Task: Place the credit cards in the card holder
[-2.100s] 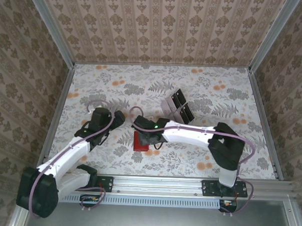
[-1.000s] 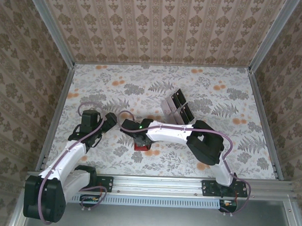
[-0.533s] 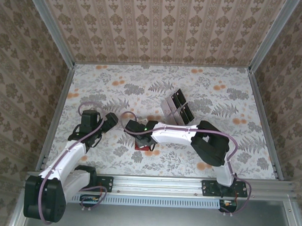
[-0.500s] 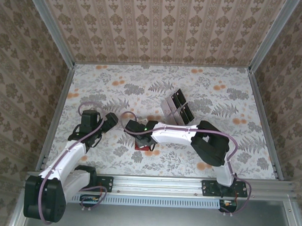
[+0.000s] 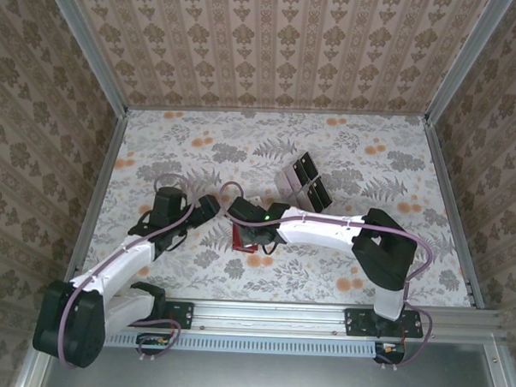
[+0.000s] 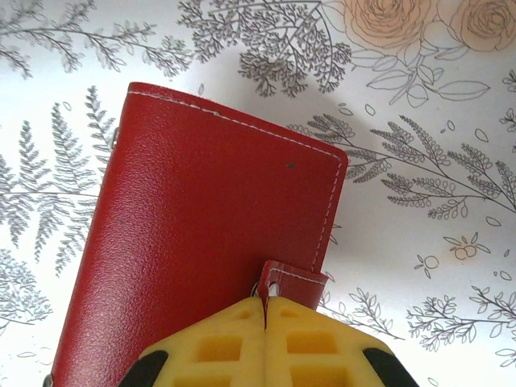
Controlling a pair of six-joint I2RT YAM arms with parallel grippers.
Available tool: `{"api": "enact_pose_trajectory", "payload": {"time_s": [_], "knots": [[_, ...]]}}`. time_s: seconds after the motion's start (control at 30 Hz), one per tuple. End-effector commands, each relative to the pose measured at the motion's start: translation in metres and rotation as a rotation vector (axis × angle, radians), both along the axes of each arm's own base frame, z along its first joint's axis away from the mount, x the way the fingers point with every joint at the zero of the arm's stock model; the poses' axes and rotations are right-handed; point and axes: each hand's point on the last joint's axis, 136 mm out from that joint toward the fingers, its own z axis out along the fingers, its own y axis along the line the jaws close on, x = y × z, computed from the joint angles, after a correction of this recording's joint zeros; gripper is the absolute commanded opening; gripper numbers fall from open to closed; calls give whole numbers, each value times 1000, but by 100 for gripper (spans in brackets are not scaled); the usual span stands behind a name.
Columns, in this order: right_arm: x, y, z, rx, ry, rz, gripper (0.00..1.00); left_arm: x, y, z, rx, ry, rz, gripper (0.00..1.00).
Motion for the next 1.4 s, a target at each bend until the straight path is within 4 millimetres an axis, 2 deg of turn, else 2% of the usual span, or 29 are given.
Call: {"api": "enact_pose_trajectory", "payload": {"time_s": [0.0, 0.13, 0.3, 0.5, 0.9, 1.0, 1.1, 1.2, 1.37], "knots": [[-2, 3, 9, 36, -5, 17, 0, 9, -21, 12, -51, -41, -21, 100], [-2, 4, 9, 44, -3, 16, 0, 7, -46, 5, -68, -28, -68, 100], [-2, 5, 12, 56, -5, 14, 0, 6, -63, -4, -87, -14, -91, 99], [-1, 7, 14, 67, -9, 14, 0, 4, -77, -5, -113, -26, -110, 90], [1, 6, 18, 77, -26, 7, 0, -7, -94, -14, -159, -26, -130, 52], [1, 4, 18, 76, -27, 3, 0, -8, -98, -18, -165, -24, -137, 39], [1, -1, 17, 65, -30, -7, 0, -8, -100, -19, -172, -29, -140, 20], [2, -18, 14, 44, -31, -45, 0, -6, -98, -14, -169, -55, -139, 0], [4, -52, 4, 57, -13, -131, 0, -3, -91, 1, -149, -136, -141, 0]]}}
